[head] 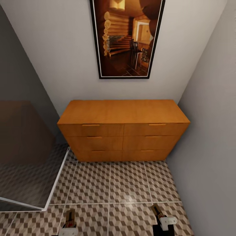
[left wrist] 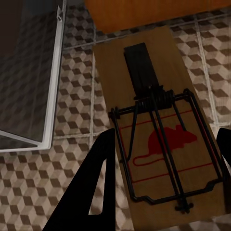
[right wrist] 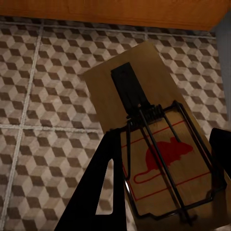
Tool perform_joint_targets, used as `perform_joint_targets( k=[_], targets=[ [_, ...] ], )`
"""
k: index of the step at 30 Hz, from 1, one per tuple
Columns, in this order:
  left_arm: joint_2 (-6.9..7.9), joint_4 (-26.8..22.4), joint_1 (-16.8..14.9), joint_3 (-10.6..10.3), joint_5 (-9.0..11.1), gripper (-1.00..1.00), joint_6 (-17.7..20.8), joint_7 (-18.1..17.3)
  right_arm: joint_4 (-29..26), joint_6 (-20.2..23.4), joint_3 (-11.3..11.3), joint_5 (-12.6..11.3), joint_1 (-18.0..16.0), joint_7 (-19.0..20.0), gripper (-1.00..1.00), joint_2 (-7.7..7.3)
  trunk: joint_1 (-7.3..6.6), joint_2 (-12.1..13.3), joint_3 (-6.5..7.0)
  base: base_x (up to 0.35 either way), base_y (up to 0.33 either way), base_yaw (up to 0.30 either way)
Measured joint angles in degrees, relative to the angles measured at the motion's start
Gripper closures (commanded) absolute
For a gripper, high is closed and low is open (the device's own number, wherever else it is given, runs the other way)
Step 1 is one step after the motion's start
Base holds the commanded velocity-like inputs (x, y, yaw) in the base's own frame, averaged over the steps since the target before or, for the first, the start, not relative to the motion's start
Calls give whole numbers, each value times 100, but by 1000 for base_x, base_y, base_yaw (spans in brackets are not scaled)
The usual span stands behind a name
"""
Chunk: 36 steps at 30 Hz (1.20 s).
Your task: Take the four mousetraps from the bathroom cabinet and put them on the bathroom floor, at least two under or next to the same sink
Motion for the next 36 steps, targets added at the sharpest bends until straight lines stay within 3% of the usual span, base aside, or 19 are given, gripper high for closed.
perform_joint_targets(
  k=[36],
  targets=[
    [0, 0, 1, 0, 0, 100, 7, -8, 1, -2, -1, -1, 0, -20, 100, 9, 0, 0, 341, 0, 0, -4]
  ],
)
